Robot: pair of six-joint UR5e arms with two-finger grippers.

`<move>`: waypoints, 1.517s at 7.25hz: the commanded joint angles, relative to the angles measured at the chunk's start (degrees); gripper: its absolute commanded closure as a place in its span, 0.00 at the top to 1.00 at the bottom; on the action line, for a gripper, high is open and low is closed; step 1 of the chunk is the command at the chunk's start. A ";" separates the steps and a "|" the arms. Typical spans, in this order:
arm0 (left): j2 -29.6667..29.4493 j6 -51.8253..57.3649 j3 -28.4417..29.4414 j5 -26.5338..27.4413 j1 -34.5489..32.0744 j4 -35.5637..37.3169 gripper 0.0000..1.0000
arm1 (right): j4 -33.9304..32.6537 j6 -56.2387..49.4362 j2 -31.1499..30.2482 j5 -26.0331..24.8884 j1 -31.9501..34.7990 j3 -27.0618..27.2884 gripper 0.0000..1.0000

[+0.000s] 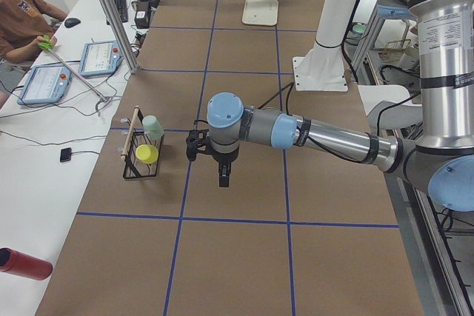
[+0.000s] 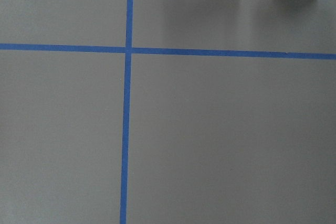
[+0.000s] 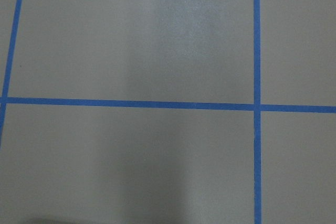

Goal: Left arm grabs green cup and hands to right arm on tray

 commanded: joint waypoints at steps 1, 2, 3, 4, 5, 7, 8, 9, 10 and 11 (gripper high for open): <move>0.06 -0.50 -0.01 -0.52 0.06 -2.75 1.00 | 0.12 -0.09 0.20 -0.23 -0.06 -0.31 1.00; 0.23 -0.59 -0.02 -0.61 0.06 -3.03 1.00 | 0.12 -0.34 0.11 -0.06 -0.06 -0.05 1.00; -0.64 -0.77 0.16 -0.52 1.20 -2.77 1.00 | 0.12 -0.52 -0.15 0.03 0.03 0.13 1.00; -0.65 -0.42 -0.10 -0.61 1.82 -3.12 1.00 | 0.12 -0.70 -0.33 0.03 -0.06 -0.13 1.00; -1.43 -3.11 -0.28 -0.52 2.78 -4.95 1.00 | 0.03 -0.61 -0.24 0.20 -0.23 0.04 1.00; -12.02 -13.29 0.59 0.45 8.30 -4.79 0.99 | 0.90 -0.35 -0.24 0.47 -1.02 0.13 1.00; -16.68 -13.68 2.86 3.84 11.46 -3.74 0.99 | 2.82 -0.26 -0.24 0.56 -2.07 -0.22 1.00; -25.61 -13.78 8.89 7.79 13.14 0.18 0.99 | 3.02 0.09 -0.24 0.73 -2.43 -0.13 1.00; -33.35 -13.69 15.13 8.18 14.47 3.53 0.99 | 3.02 0.09 -0.15 1.43 -2.60 -0.13 1.00; -37.43 -13.95 19.80 11.05 16.57 3.73 0.99 | 3.02 0.09 -0.15 1.44 -2.69 -0.31 1.00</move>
